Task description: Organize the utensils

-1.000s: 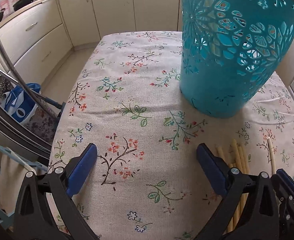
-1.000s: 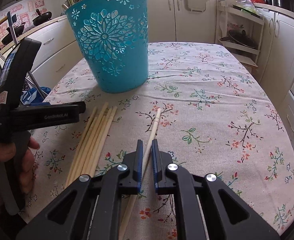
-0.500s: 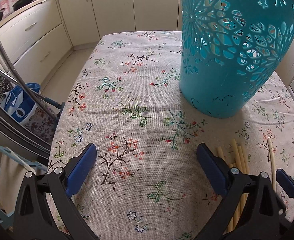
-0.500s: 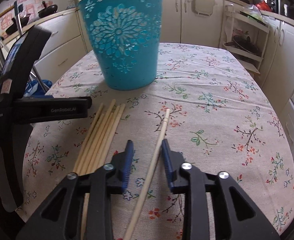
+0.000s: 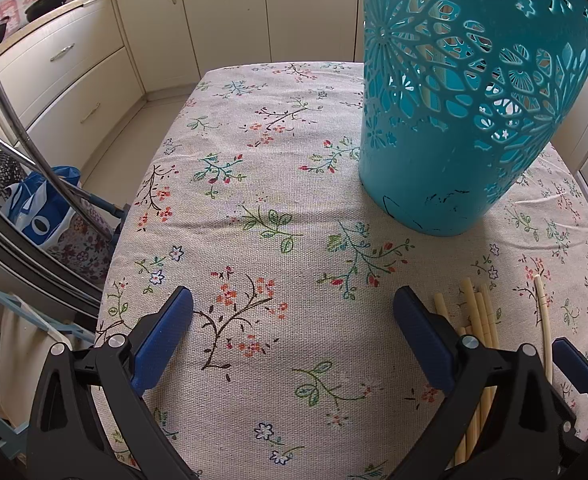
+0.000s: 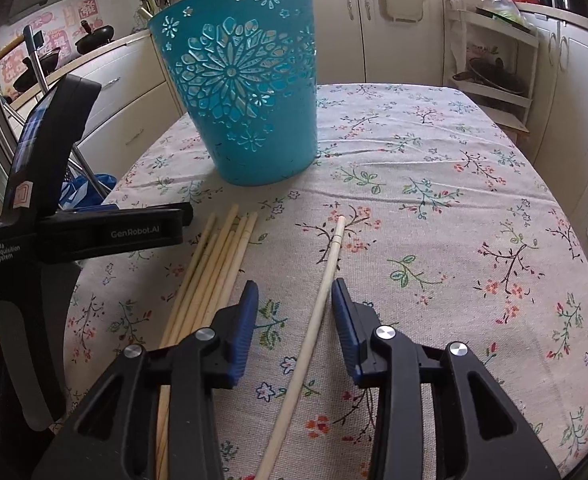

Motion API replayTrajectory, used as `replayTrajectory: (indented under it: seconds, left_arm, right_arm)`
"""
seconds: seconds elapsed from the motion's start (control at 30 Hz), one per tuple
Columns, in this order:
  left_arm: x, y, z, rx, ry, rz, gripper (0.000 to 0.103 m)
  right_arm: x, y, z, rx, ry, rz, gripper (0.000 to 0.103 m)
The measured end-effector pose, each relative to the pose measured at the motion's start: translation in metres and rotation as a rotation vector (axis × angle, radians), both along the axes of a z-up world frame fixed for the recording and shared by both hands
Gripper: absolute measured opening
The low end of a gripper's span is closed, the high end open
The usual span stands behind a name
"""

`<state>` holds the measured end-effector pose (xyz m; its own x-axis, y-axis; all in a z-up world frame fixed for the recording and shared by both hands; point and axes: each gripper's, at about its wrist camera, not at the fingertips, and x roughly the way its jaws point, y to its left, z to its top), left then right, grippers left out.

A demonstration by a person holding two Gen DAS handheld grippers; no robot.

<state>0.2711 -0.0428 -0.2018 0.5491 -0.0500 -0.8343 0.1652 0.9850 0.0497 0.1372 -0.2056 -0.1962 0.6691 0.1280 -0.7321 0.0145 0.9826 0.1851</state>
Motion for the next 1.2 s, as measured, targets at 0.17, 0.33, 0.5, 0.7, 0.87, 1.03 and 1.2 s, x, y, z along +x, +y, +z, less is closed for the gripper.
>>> replayTrajectory:
  seconds: [0.17,0.33,0.5,0.7,0.87,1.03,1.2]
  left_arm:
    - [0.0,0.001,0.0,0.0,0.0,0.0,0.096]
    - [0.0,0.001,0.0,0.0,0.0,0.001,0.096]
    - [-0.001,0.001,0.0,0.0,-0.001,0.001,0.096]
    - [-0.001,-0.001,0.0,0.003,-0.001,0.007,0.096]
    - [-0.001,-0.001,0.001,0.005,0.027,-0.017,0.096]
    - [-0.036,0.0,0.011,-0.096,0.023,-0.08,0.095]
    - [-0.047,-0.008,0.005,-0.079,0.041,-0.083,0.095]
  right_arm:
    - [0.001,-0.002,0.0,0.02,0.004,0.004,0.044]
    - [0.0,-0.004,0.002,0.048,0.019,-0.009,0.044]
    - [0.001,-0.004,0.002,0.045,0.024,0.0,0.044]
    - [0.005,-0.004,0.003,0.037,0.031,0.007,0.044]
    - [0.008,-0.007,0.003,-0.004,0.042,0.001,0.03]
    - [0.008,-0.011,0.002,-0.027,0.051,0.01,0.016]
    - [0.007,-0.014,0.001,-0.004,0.044,0.006,0.015]
